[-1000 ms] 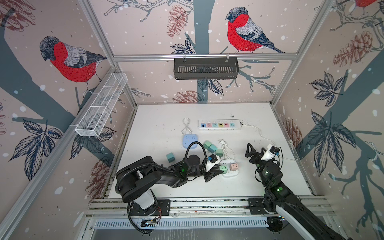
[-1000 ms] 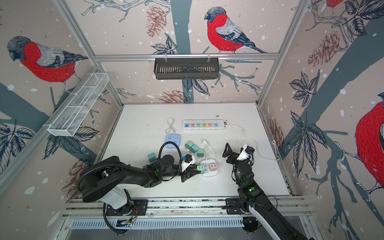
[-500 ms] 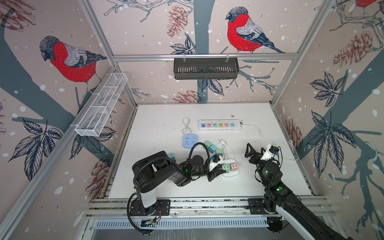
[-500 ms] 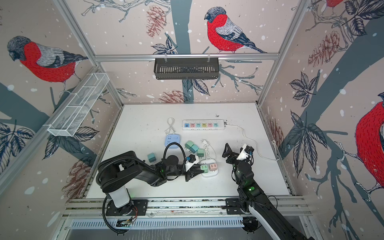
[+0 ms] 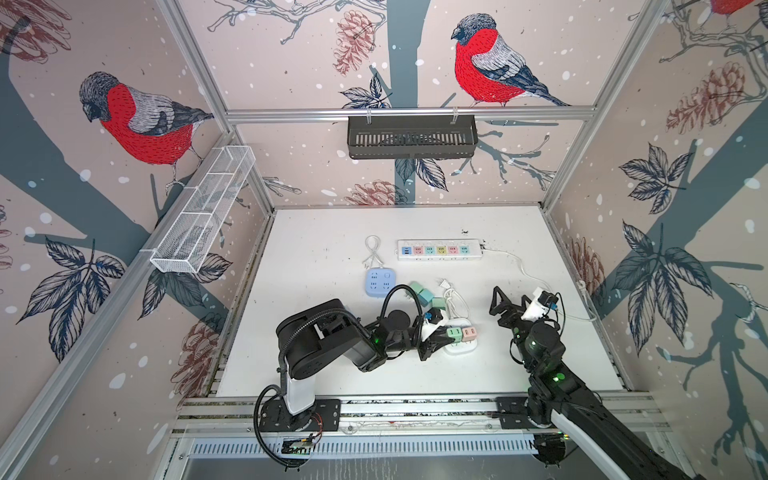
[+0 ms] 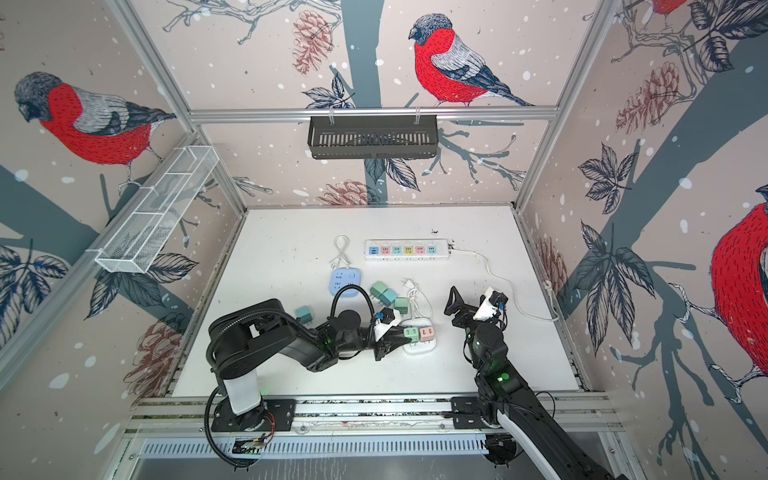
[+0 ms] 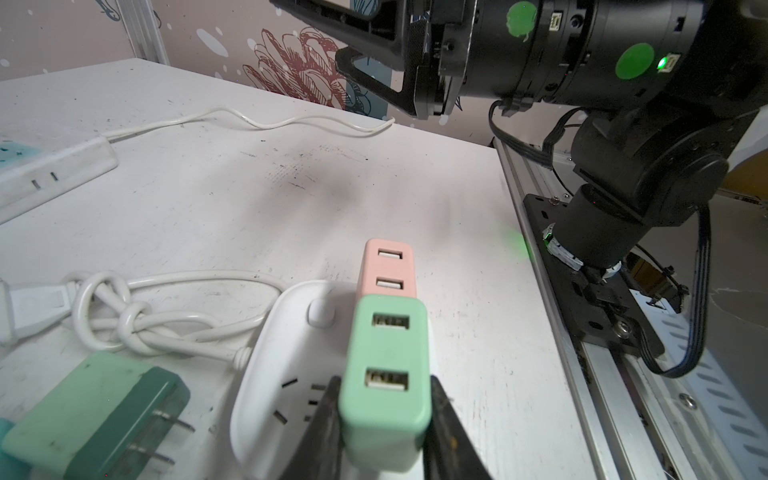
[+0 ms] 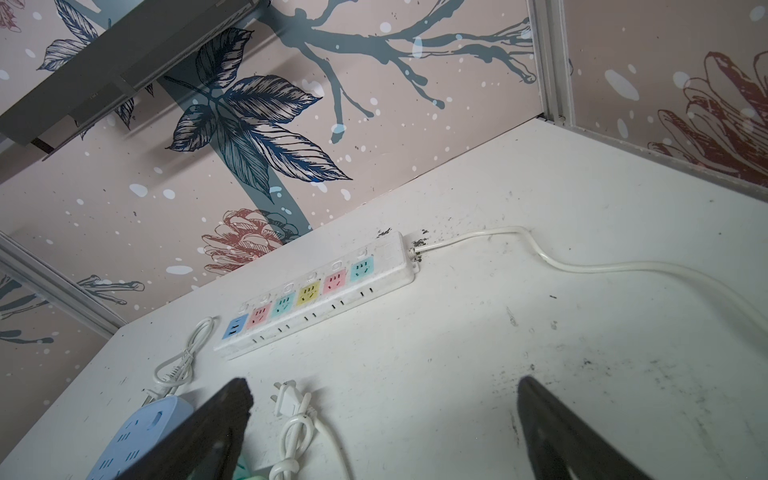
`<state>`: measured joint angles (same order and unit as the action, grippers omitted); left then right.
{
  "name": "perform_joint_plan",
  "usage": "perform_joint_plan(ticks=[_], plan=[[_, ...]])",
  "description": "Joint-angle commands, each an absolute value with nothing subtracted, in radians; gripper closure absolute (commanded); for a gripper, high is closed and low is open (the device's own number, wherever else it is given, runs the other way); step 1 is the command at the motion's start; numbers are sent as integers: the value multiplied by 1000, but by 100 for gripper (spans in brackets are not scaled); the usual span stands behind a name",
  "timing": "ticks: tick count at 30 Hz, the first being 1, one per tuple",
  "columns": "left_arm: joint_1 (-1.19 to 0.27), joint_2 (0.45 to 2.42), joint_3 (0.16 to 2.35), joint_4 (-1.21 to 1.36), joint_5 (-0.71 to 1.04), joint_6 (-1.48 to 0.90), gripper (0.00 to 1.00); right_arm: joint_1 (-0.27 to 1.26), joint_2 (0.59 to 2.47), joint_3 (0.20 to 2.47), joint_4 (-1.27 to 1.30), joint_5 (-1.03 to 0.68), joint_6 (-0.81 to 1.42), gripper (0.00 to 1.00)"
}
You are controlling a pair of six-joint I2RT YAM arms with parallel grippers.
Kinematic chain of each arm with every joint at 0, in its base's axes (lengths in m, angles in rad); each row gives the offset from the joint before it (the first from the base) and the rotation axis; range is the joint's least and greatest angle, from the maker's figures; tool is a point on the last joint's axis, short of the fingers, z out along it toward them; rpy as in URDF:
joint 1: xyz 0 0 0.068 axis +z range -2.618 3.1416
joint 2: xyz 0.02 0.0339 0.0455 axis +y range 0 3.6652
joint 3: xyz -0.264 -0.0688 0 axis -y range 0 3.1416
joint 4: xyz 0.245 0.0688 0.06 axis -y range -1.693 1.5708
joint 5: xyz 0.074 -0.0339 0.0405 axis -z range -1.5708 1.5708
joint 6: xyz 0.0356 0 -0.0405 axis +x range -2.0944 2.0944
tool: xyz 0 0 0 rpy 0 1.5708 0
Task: Insert the plug
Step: 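Carry the light green adapter with the left gripper over the white square socket, then lower the light green adapter into the socket beside the pink adapter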
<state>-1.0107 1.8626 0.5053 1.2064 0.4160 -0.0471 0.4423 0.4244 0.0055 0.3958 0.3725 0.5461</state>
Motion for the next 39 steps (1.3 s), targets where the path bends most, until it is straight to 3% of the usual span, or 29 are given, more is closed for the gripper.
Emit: perform_joint_plan(ticks=[1,39], plan=[[-1010,1871,510,1267,414,-26,100,440,423,7,417,365,550,0],[-1020,1916,497,1202,369,70,100,432,424,6,419,355,556,0]])
